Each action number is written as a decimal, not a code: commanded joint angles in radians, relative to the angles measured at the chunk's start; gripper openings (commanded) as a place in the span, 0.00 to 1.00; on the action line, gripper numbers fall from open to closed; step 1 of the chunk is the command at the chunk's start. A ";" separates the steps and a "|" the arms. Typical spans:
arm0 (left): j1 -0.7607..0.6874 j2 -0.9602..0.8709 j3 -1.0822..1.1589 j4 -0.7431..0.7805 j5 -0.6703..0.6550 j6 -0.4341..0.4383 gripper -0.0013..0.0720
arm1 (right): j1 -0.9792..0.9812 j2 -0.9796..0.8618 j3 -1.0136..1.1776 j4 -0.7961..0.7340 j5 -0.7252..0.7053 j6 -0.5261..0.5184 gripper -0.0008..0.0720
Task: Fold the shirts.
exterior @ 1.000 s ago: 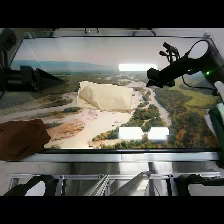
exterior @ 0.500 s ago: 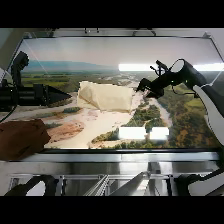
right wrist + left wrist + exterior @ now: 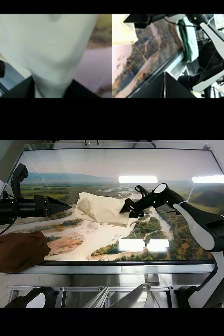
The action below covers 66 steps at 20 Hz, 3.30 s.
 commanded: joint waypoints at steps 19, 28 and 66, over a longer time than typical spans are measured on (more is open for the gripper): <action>0.000 0.000 0.000 0.001 -0.042 0.002 0.02 | -1.032 0.498 0.448 -0.448 0.409 0.322 0.04; 0.000 0.000 -0.001 -0.005 -0.041 -0.019 0.02 | -1.247 0.378 0.449 -0.377 0.385 0.154 0.03; 0.035 0.080 0.132 -0.047 -0.076 -0.063 0.05 | -0.505 0.684 -0.105 -0.395 0.463 0.117 0.03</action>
